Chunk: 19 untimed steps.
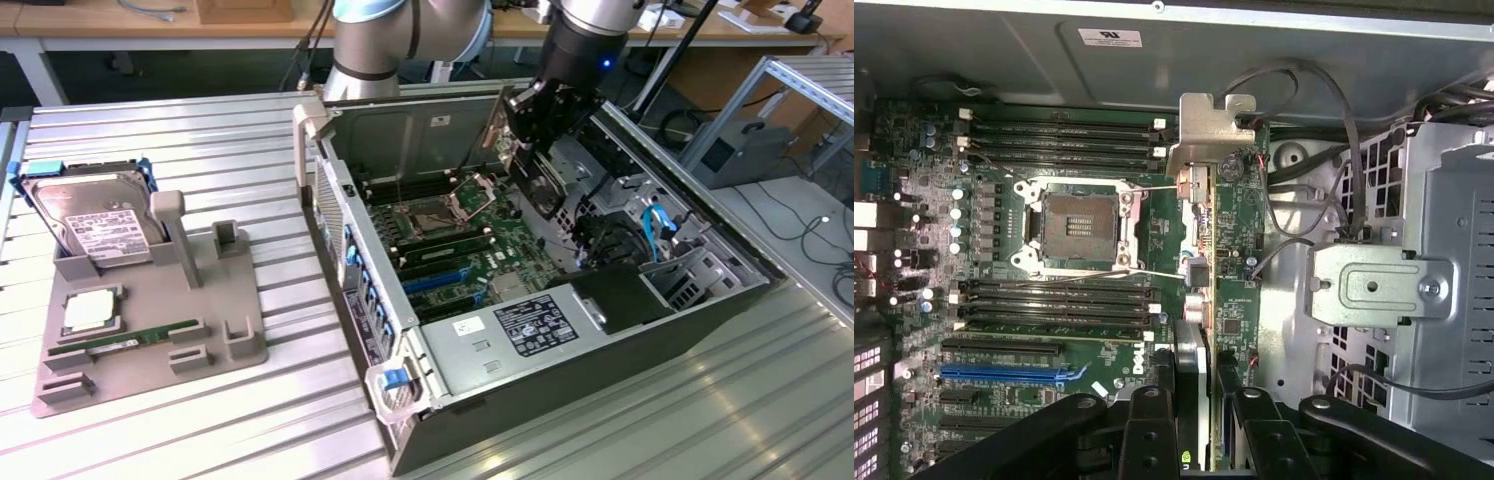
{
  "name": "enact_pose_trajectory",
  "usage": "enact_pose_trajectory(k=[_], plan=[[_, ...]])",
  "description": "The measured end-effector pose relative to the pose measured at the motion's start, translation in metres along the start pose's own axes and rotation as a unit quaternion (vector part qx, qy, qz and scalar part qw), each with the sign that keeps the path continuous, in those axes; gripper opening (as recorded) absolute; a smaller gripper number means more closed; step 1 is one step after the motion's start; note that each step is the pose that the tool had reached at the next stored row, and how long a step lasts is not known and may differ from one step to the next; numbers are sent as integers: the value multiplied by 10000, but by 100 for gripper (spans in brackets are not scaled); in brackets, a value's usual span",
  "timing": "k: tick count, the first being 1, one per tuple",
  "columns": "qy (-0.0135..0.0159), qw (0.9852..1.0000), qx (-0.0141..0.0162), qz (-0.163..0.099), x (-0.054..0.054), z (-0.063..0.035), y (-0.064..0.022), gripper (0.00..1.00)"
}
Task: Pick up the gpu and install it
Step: 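Insert the gpu into the slot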
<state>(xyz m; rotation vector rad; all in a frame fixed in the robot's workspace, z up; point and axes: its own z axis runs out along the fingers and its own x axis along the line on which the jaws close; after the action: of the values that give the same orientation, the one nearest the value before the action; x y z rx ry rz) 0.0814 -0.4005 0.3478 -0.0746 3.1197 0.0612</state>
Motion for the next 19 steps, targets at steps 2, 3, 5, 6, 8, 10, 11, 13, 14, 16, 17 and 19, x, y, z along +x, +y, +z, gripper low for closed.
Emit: enact_pose_trajectory(k=[2,3,5,6,8,10,11,13,14,16,17,19], plan=[[0,10000,0,-5,0,0,0,27],[3,10000,-2,-71,0,0,0,27],[13,9994,-8,-342,0,2,0,27],[17,9990,-10,-440,0,2,0,27],[29,9971,-16,-759,0,4,0,27],[39,9949,-21,-1009,0,5,0,27],[43,9940,-23,-1095,0,6,0,27],[59,9885,-32,-1512,0,10,0,27],[64,9864,-35,-1642,0,12,0,27],[76,9807,-41,-1954,0,15,-1,27],[82,9773,-45,-2114,0,17,-1,27],[93,9704,-51,-2412,0,19,-1,27]])
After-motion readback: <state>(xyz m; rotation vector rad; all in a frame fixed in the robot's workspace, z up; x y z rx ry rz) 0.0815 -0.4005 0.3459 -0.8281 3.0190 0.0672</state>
